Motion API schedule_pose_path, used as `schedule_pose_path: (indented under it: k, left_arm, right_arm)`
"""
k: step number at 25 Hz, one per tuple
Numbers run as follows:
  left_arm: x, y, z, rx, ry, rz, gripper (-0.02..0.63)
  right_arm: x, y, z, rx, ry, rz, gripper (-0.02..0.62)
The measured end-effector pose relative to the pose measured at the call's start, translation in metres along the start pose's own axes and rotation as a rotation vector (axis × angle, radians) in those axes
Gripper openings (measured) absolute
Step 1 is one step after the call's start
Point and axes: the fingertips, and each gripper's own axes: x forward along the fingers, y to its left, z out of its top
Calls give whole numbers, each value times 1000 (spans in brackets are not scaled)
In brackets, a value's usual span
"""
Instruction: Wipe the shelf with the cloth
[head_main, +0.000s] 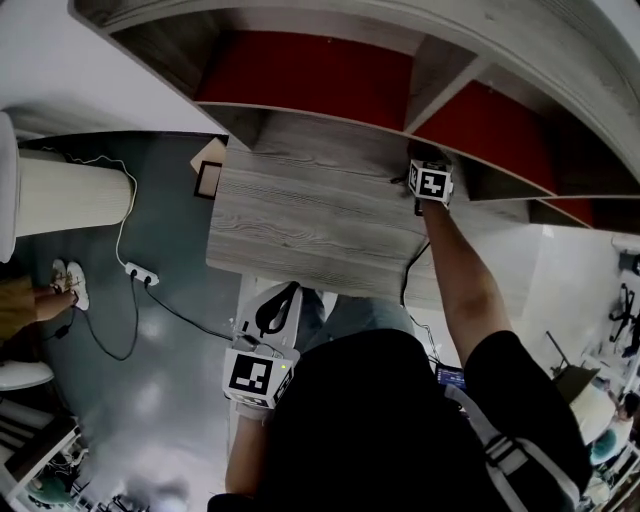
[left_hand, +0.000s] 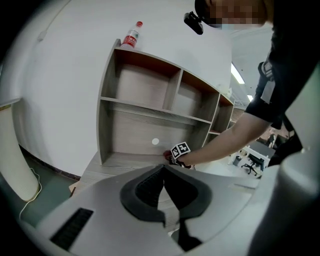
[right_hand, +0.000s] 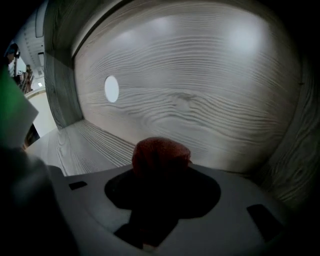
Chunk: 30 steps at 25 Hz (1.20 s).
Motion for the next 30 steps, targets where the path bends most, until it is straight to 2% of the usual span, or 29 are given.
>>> schedule_pose_path:
  k: [5, 13, 22, 30]
  left_arm:
    - [22, -45, 4, 24, 10, -14, 8]
    - [38, -88, 3, 38, 6, -12, 8]
    - [41, -113, -3, 46, 26, -35, 8]
    - [37, -121, -7, 48, 41, -56, 8]
  right_arm:
    - [-8, -44, -11, 19, 3, -14, 156]
    - [-31, -106, -38, 168, 12, -158, 156]
    - [-51, -106, -63, 245, 47, -210, 155]
    - [-76, -101, -80, 273, 29, -206, 155]
